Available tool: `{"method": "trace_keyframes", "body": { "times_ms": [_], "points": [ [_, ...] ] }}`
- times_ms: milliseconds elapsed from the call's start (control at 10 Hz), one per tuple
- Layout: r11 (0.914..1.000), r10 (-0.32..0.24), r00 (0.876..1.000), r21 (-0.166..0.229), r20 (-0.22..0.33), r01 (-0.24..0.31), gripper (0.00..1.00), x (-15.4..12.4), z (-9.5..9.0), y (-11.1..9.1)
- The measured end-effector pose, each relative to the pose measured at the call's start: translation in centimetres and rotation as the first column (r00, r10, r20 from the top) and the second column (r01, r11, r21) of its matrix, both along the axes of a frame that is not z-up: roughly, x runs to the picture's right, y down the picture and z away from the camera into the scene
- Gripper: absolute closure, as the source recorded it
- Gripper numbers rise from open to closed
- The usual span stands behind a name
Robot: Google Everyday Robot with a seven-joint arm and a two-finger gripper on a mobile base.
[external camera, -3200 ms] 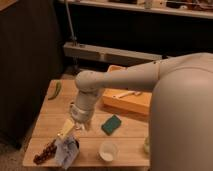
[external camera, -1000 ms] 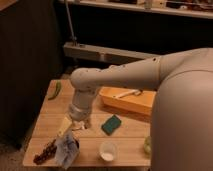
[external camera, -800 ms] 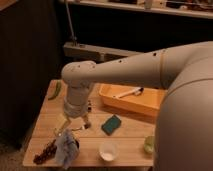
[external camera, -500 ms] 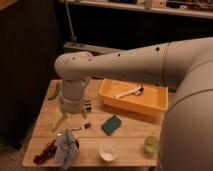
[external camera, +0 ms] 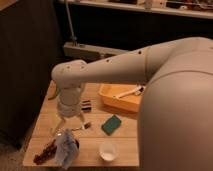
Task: Wipe table surface with towel
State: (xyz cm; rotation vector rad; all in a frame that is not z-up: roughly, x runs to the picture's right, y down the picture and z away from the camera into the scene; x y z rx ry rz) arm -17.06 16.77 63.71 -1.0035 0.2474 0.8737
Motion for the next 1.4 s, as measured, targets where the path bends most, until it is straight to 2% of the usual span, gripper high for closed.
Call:
{"method": "trace_keyframes", "body": {
  "times_ms": [200, 400, 600, 900, 1000, 1200, 1400],
  "points": [
    [0.9998, -0.016, 1.0, -0.009, 0.001, 0.016, 0.2, -0.8, 3.6, 3.0],
    [0.9995, -0.027, 1.0, -0.017, 0.007, 0.028, 0.22, -1.8, 6.0, 5.0],
    [0.9991, -0.032, 0.999, -0.026, 0.012, 0.033, 0.38, -2.2, 6.7, 5.8],
    [0.9992, -0.025, 1.0, -0.031, 0.017, 0.026, 0.67, -2.5, 6.2, 5.3],
    [0.9994, -0.018, 1.0, -0.029, 0.014, 0.018, 0.79, -2.4, 5.9, 4.9],
    [0.9996, 0.022, 1.0, -0.02, 0.011, -0.022, 0.97, -2.0, 4.9, 2.9],
    [0.9979, 0.065, 0.998, 0.001, 0.024, -0.065, 1.0, -1.3, 3.2, -0.5]
  ]
}}
